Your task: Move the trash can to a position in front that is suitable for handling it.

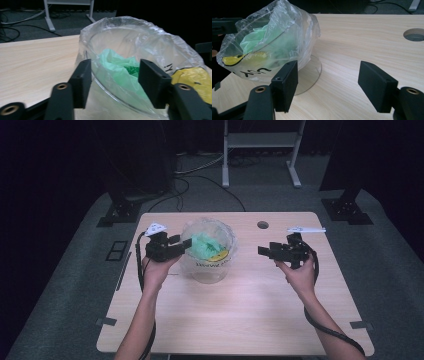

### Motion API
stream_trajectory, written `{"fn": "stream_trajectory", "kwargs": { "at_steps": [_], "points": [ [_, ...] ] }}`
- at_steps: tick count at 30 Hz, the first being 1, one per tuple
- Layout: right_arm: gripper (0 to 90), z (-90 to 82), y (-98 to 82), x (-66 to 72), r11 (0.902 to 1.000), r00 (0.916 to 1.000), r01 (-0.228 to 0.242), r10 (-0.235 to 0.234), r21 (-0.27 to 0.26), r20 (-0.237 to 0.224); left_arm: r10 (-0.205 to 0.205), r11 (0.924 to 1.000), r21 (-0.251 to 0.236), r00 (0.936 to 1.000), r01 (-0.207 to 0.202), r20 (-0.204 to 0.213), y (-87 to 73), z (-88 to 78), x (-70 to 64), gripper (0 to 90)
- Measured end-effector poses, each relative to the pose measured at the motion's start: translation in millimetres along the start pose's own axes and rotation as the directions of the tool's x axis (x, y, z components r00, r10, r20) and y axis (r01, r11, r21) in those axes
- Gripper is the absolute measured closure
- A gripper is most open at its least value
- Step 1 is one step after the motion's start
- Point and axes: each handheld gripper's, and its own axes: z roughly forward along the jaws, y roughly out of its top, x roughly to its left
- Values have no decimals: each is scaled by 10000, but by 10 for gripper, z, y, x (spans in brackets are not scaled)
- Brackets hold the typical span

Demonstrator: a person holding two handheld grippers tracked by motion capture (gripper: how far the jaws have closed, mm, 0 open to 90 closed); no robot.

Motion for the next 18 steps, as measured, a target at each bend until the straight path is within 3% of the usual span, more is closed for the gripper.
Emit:
{"fn": "stream_trajectory", "kwargs": {
  "at_steps": [8, 15, 18],
  "points": [
    [324, 60, 36, 89, 9998, 9997, 217, -217, 24, -112, 620, 9980, -95, 9958, -628, -680, 14, -3, 6, 691],
    [325, 131, 106, 205, 9990, 9987, 453, -453, -10, -213, 1090, 9939, -44, 9899, -1098, -906, 31, 20, -22, 873],
    [324, 188, 148, 263, 9984, 9980, 557, -555, 26, -303, 1175, 9929, -74, 9894, -1185, -854, 38, 21, -23, 895]
  ]
}}
